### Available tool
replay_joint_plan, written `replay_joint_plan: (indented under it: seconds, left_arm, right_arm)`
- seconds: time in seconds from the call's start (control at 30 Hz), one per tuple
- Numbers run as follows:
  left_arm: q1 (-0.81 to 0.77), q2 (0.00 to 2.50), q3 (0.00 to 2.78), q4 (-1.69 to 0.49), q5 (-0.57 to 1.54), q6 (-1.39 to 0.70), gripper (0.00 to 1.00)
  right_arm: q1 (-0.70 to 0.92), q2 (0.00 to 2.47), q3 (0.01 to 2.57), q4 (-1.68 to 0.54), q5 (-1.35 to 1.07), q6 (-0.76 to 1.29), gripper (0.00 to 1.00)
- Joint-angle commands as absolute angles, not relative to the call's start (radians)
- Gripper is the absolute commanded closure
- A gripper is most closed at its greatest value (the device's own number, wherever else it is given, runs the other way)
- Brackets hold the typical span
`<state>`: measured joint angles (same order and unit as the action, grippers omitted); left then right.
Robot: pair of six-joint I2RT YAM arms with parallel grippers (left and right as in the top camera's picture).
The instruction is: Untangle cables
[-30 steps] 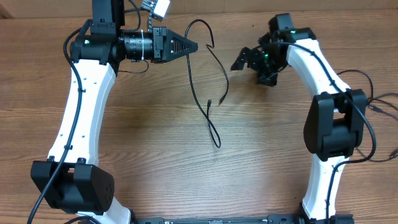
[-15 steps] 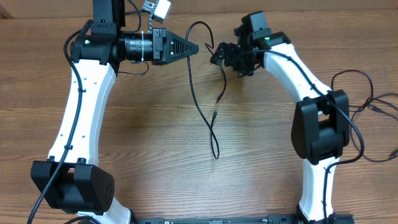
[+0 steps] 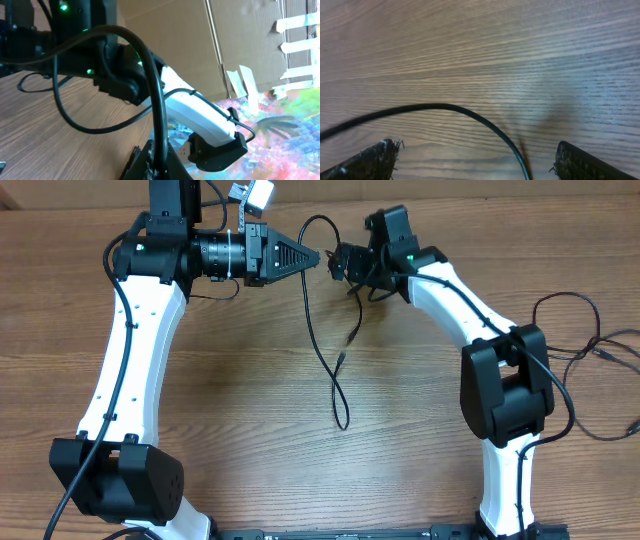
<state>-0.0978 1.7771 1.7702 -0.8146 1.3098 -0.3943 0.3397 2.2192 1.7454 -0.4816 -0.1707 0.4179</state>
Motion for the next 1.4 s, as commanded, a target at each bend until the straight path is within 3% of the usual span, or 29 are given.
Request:
replay_joint_plan:
  seconds: [0.0,0.43,0.57,0.83,1.07,1.27,1.37]
  left_arm:
    - [-0.096,1.747,1.789,-0.811,1.336,-0.435,0.96]
    - [-0.096,1.747,1.789,-0.811,1.334,-0.434,0.96]
    - [-0.097,1.747,1.789,-0.811,1.331,-0.434,0.96]
    - [-0.099,1.747,1.789,-0.811,1.327,-0.435,0.96]
    - [-0.099,1.747,1.789,-0.811,1.324,-0.435,0.96]
    - [-0.099,1.747,1.789,-0.812,1.299,-0.435,0.96]
    - [-0.099,1.747,1.789,-0.812,1.289,-0.435,0.96]
  right_arm:
    - [0.340,2.236,1.683,-0.426,-0.150,0.419,0.00]
    - [0.361,2.241,1.465,-0.172,-0.150,0.419,0.07]
    - [0.361,2.242,1.413,-0.088,-0.152,0.416,0.26]
    - [0.361,2.318,1.400,0.044,-0.157,0.415,0.25]
    - [0.361,2.365,1.400,0.104,-0.158,0.415,0.44]
    - [0.361,2.365,1.400,0.100,-0.214,0.415,0.51]
    - [0.361,2.365,1.400,0.097,-0.266,0.415,0.67]
